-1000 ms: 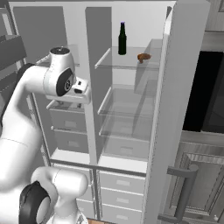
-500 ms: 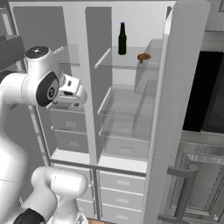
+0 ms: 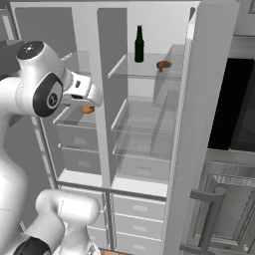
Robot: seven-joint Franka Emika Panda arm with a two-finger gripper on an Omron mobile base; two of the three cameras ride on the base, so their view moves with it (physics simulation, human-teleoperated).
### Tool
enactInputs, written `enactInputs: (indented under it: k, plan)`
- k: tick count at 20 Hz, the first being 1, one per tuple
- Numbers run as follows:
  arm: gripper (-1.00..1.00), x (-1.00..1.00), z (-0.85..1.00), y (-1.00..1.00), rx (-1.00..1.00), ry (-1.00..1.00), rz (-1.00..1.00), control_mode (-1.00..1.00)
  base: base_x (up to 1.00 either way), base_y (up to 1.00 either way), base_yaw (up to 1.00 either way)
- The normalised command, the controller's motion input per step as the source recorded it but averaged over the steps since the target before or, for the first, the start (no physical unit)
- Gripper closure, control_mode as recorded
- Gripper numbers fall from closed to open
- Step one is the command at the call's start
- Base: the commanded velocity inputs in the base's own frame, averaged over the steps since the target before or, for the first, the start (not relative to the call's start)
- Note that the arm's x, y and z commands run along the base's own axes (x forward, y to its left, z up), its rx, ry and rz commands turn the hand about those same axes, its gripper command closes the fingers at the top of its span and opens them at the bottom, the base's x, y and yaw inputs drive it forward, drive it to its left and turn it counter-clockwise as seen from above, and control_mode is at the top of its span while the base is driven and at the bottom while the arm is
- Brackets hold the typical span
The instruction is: There's a chicken drumstick in the fridge that needs to be moved to the freezer for freezing. Pick up the chicken drumstick from the fridge, place it on any shelf in the freezer, and close the fridge and freezer doors when done.
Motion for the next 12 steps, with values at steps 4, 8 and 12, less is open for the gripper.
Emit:
enactInputs:
  k: [4, 8, 12]
  plan:
    - [-1.00, 0.00, 0.46, -0.20, -0.01, -0.07, -0.06, -1.00, 0.00, 0.00, 0.00]
    - [-1.00, 0.00, 0.29, -0.27, 0.00, -0.17, -0.01, -1.00, 0.00, 0.00, 0.00]
    - [-1.00, 0.04, 0.02, -0.24, 0.04, -0.19, 0.00, -1.00, 0.00, 0.00, 0.00]
